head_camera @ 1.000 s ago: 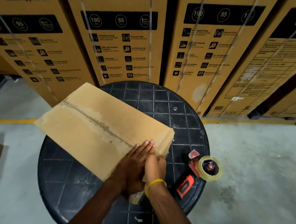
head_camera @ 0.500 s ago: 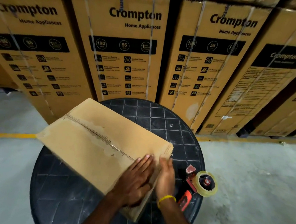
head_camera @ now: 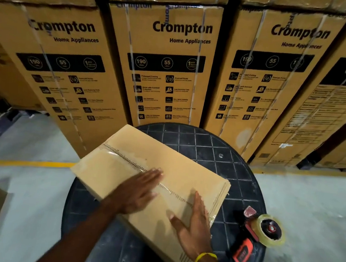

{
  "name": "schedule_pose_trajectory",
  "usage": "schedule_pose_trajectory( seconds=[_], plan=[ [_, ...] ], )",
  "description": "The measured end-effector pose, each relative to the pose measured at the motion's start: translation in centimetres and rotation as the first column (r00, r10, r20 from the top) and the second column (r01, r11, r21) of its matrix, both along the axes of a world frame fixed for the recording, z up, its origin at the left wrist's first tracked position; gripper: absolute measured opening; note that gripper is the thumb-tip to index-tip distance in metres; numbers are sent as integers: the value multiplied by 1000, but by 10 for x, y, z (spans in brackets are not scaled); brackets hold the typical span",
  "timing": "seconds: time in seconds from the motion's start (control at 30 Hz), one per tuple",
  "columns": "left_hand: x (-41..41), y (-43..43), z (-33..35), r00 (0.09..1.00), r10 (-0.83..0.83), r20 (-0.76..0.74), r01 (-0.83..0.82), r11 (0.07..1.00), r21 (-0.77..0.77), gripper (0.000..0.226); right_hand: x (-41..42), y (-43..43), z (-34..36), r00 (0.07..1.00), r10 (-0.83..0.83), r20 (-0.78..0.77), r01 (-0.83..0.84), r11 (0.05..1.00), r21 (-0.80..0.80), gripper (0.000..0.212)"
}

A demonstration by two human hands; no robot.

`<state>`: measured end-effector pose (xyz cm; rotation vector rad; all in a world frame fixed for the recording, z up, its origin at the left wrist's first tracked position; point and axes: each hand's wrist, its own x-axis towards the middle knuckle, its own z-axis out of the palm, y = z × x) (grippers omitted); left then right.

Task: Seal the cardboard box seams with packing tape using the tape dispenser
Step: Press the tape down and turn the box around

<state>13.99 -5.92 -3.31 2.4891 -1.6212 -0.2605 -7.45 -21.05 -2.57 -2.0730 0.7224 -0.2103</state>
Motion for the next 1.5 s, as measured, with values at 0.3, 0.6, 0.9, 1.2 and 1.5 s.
schedule_pose_trajectory(
  seconds=[0.3,0.6,0.9,1.2,1.5],
  plan=[
    [54,63,-11,910,415,3,-415,910,7,90,14,-21,-19,958,159,-239,-273,765,-583,87],
    [-62,46,-13,937,340,-82,-347,933,-98,101,106,-169,8,808,48,-587,-441,710,-549,89],
    [-44,49,9,539,383,-751,-651,754,-83,87,114,64,16,758,380,-531,-626,655,-424,109],
    [-14,68,25,5,196,-981,-809,577,112,83,127,145,13,797,257,-546,-515,763,-391,147],
    [-40,85,8,870,286,-401,-345,935,-81,89,113,112,-6,779,439,-448,-618,656,-433,139]
  ],
)
